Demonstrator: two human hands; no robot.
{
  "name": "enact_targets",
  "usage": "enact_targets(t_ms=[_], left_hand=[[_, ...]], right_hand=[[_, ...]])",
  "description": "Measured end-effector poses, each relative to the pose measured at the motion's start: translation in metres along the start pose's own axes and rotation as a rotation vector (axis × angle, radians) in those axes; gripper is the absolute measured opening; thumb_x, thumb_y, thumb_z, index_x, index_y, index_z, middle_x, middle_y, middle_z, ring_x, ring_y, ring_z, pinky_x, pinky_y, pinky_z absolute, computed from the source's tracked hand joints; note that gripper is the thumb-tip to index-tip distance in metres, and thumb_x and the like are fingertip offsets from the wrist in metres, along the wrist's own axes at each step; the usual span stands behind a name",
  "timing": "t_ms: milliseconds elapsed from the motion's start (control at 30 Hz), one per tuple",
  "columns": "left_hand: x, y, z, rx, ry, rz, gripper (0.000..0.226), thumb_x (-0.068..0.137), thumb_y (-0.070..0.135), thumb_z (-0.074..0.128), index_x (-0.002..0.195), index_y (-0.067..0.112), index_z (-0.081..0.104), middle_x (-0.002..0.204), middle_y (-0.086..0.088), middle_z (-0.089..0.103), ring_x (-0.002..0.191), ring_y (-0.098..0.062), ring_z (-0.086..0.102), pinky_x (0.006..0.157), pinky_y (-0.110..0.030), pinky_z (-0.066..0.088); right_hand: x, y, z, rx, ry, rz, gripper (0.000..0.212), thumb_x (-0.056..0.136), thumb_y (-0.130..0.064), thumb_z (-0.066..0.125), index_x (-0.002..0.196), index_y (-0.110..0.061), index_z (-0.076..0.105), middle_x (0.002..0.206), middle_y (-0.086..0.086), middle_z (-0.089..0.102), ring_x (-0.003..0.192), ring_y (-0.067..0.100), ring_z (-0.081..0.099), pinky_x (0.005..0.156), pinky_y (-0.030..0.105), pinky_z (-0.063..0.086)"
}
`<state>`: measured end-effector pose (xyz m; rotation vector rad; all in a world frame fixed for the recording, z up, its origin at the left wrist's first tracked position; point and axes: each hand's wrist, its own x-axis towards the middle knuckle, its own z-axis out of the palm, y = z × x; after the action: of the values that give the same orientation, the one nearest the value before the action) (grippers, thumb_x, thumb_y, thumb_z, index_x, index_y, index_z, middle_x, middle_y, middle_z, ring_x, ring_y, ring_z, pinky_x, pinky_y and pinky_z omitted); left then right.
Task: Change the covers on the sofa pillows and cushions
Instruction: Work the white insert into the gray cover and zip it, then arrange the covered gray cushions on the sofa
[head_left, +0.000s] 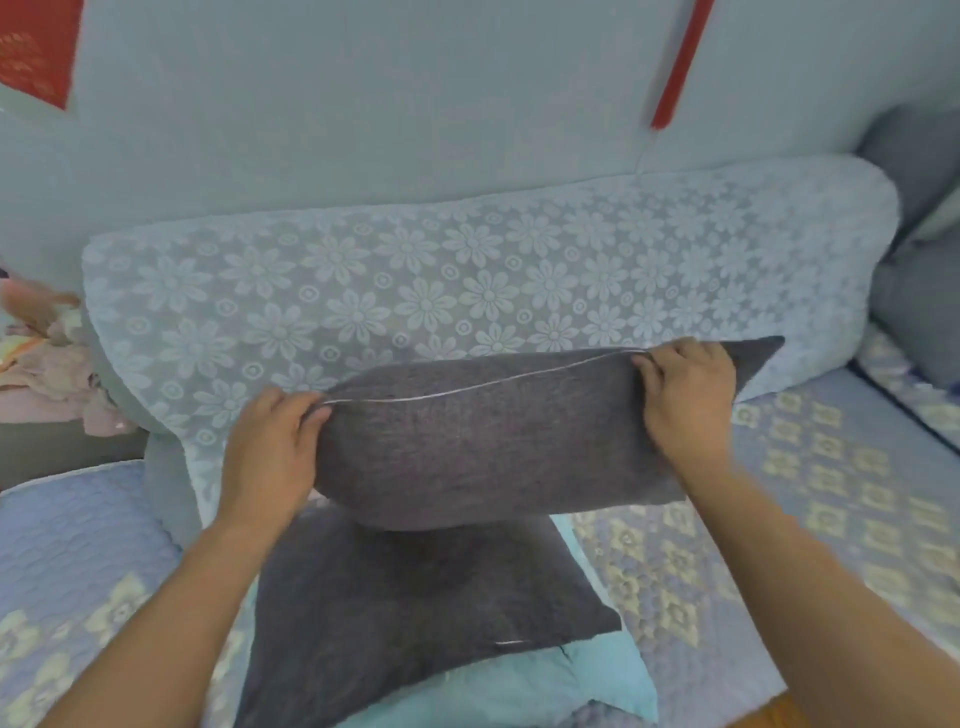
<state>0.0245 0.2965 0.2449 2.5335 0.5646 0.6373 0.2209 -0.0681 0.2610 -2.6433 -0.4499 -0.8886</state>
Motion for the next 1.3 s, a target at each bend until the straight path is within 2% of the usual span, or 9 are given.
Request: enact_targets(t_ms=[233,367,467,633,833,900,1100,1200,1300], left_hand=[[0.047,0.16,0.05,-0.637,-0.306,-0.007,0.019,0.103,0.022,0.055,0.089,0.023,0.069,0.084,0.012,0.065,0.08,-0.007,0.056,0.076,-0.03,0.041],[0.035,0.243,0.129,-0.668,-0.414,-0.032,0.019,0.103,0.022,0.055,0.091,0.022,0.07,0.089,0.002,0.067,0.084,-0.015,0.059,0.08,-0.035,0.043],[0.021,0.285,0.211,-0.561,-0.349,-0.093,0.017,0.103,0.021,0.055,0.101,0.015,0.071,0.098,-0.001,0.068,0.091,-0.018,0.058,0.077,-0.016,0.041],[-0.001,0.291,0.405,-0.041,-0.198,-0.322,0.036,0.103,0.033,0.053,0.134,0.016,0.06,0.134,-0.018,0.046,0.115,-0.037,0.052,0.097,-0.042,0.046],[-0.153,0.335,0.565,0.312,-0.815,-0.14,0.066,0.098,0.059,0.021,0.149,0.028,0.049,0.156,-0.021,0.038,0.14,-0.046,0.039,0.113,-0.056,0.038],[-0.175,0.349,0.581,0.383,-0.902,-0.12,0.066,0.099,0.061,0.016,0.153,0.032,0.042,0.162,-0.014,0.03,0.148,-0.041,0.028,0.118,-0.053,0.032],[-0.11,0.346,0.638,0.383,-0.572,-0.122,0.056,0.105,0.049,0.025,0.155,0.029,0.039,0.163,-0.012,0.03,0.151,-0.036,0.023,0.12,-0.053,0.025],[-0.165,0.32,0.683,0.462,-0.773,-0.197,0.062,0.102,0.061,0.015,0.158,0.036,0.027,0.166,-0.009,0.024,0.153,-0.038,0.018,0.119,-0.063,0.021],[-0.238,0.305,0.713,0.515,-0.95,-0.223,0.073,0.097,0.07,0.012,0.153,0.033,0.039,0.164,-0.009,0.029,0.15,-0.039,0.024,0.114,-0.068,0.021]], right_hand=[[0.049,0.127,-0.077,-0.402,-0.051,0.213,0.035,0.104,-0.027,0.046,0.102,-0.002,0.071,0.112,0.02,0.064,0.115,0.045,0.048,0.118,0.057,0.014],[0.054,0.24,-0.074,-0.413,-0.113,0.302,0.035,0.103,-0.025,0.046,0.108,0.001,0.07,0.127,0.019,0.053,0.126,0.044,0.038,0.121,0.055,0.006],[0.057,0.329,-0.026,-0.348,-0.155,0.274,0.033,0.101,-0.025,0.049,0.107,0.0,0.071,0.127,0.018,0.053,0.124,0.043,0.039,0.117,0.055,0.018],[0.033,0.458,0.13,-0.067,-0.648,0.224,0.042,0.104,-0.031,0.044,0.139,-0.01,0.052,0.148,0.015,0.045,0.138,0.036,0.034,0.115,0.047,0.027],[-0.127,0.533,0.201,-0.033,-1.315,0.204,0.062,0.104,-0.044,0.04,0.158,-0.026,0.015,0.166,0.009,0.007,0.15,0.037,0.008,0.121,0.048,0.021],[-0.138,0.53,0.201,-0.047,-1.307,0.16,0.056,0.104,-0.041,0.042,0.155,-0.024,0.026,0.163,0.009,0.014,0.148,0.035,0.014,0.119,0.045,0.027],[-0.107,0.477,0.253,0.167,-0.73,-0.148,0.045,0.103,-0.036,0.042,0.143,-0.016,0.049,0.152,0.011,0.039,0.144,0.032,0.03,0.12,0.05,0.025],[-0.166,0.519,0.288,-0.06,-0.953,-0.083,0.064,0.101,-0.055,0.03,0.157,-0.024,0.028,0.164,0.009,0.021,0.152,0.034,0.014,0.121,0.06,0.013],[-0.25,0.561,0.287,-0.186,-1.085,-0.04,0.075,0.093,-0.061,0.036,0.154,-0.018,0.036,0.163,0.015,0.021,0.15,0.036,0.022,0.116,0.066,0.019]])
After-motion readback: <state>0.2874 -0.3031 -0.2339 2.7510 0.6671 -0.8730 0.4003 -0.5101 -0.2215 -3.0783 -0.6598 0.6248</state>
